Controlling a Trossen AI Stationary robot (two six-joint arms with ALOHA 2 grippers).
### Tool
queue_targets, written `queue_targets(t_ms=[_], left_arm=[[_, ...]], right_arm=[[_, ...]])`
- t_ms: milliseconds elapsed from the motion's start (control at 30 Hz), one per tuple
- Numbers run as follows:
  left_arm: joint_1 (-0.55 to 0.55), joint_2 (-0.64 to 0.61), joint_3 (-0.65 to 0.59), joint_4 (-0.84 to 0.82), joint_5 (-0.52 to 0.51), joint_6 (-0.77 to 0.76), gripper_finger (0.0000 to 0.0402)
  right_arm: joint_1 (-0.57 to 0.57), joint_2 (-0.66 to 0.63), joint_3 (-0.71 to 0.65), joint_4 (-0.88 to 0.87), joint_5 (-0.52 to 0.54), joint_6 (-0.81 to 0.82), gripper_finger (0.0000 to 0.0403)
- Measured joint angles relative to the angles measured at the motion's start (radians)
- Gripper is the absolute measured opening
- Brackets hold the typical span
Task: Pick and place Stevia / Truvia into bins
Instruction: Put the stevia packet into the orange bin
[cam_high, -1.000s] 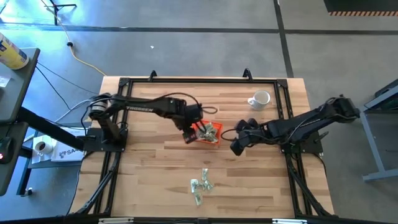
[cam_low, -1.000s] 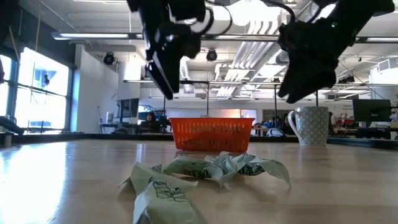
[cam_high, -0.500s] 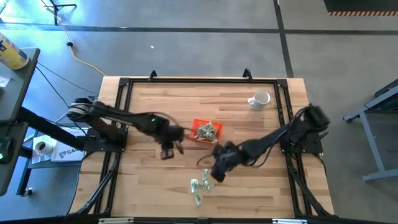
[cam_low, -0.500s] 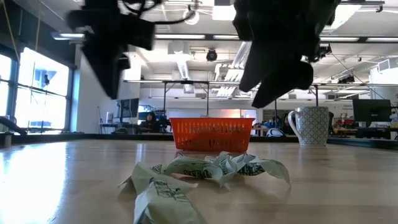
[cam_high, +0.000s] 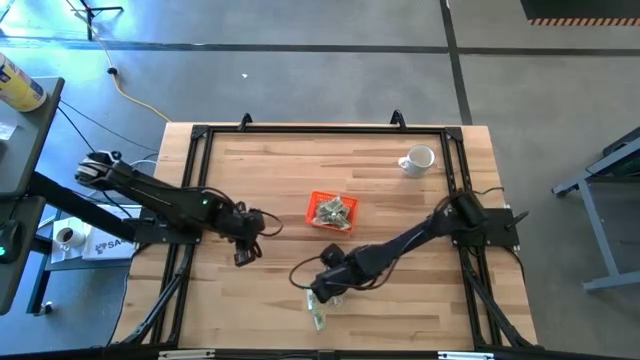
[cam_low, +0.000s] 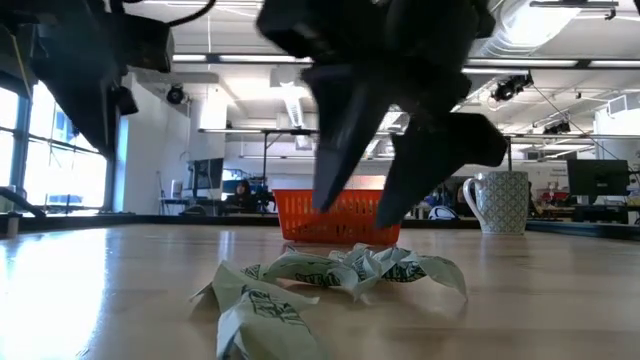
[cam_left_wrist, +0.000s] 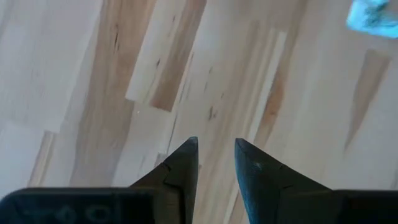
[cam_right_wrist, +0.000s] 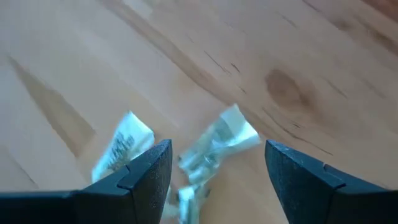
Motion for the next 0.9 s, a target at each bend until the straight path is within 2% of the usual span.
queue_targets(t_ms=[300, 400, 500, 667, 700, 800, 900], left_arm=[[-0.023, -0.02, 0.0, -0.01, -0.028, -0.002, 0.0138], [-0.022, -0.02, 0.0, -0.016, -0.043, 0.007, 0.0138], [-0.022, -0.02, 0.0, -0.037, -0.07, 0.018, 0.0138], [-0.022, -0.02, 0.0, -0.048, -0.079, 0.041, 0.0138], [-0.022, -0.02, 0.0, -0.052, -0.079, 0.042, 0.0138], [-0.022, -0.02, 0.0, -0.073, -0.081, 0.042, 0.0138], [-0.022, -0.02, 0.0, -0.097, -0.095, 0.028, 0.0138]], right_arm=[[-0.022, 0.177, 0.241, -0.331, -0.049, 0.102, 0.0247], [-0.019, 0.219, 0.29, -0.392, -0.09, 0.108, 0.0231], [-0.02, 0.241, 0.304, -0.383, -0.122, 0.105, 0.0181], [-0.039, 0.243, 0.304, -0.371, -0.129, 0.079, 0.0036], [-0.047, 0.239, 0.303, -0.368, -0.125, 0.057, 0.0019], [-0.082, 0.211, 0.302, -0.378, -0.069, 0.015, 0.0022], [-0.148, 0.153, 0.31, -0.396, 0.05, -0.06, 0.0012]])
